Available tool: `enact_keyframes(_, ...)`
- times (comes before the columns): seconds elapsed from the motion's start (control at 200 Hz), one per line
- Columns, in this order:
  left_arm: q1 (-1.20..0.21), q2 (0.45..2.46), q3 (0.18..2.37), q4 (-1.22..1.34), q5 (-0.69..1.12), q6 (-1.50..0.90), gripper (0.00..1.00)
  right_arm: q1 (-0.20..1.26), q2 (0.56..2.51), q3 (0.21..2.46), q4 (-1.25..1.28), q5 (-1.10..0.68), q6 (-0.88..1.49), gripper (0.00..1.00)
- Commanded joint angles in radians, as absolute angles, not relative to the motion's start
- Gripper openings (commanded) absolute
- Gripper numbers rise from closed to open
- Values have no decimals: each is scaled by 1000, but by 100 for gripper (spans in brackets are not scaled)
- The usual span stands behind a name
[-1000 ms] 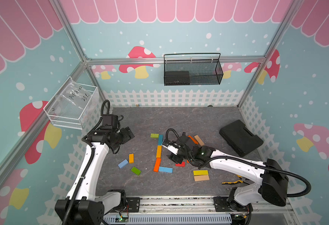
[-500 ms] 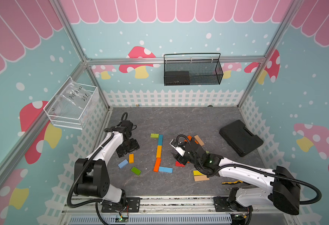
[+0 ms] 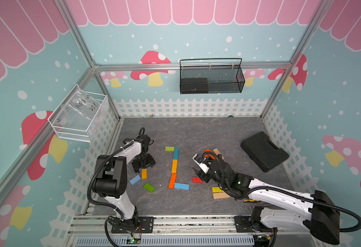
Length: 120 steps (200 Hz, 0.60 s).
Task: Assemble a giraffe with building blocks
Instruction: Pick up the building block from the center of the board.
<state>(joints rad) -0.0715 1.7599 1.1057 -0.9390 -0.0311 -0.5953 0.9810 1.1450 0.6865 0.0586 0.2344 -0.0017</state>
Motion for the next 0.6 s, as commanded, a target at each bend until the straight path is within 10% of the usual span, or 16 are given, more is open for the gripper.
enact_keyframes(0.0, -68, 1794, 1068, -895, 8, -604, 77, 982, 1142, 672, 83, 219, -5, 67)
enact_keyframes(0.595, -142, 1700, 996, -883, 79, -607, 55, 982, 1212, 707, 90, 209, -6, 65)
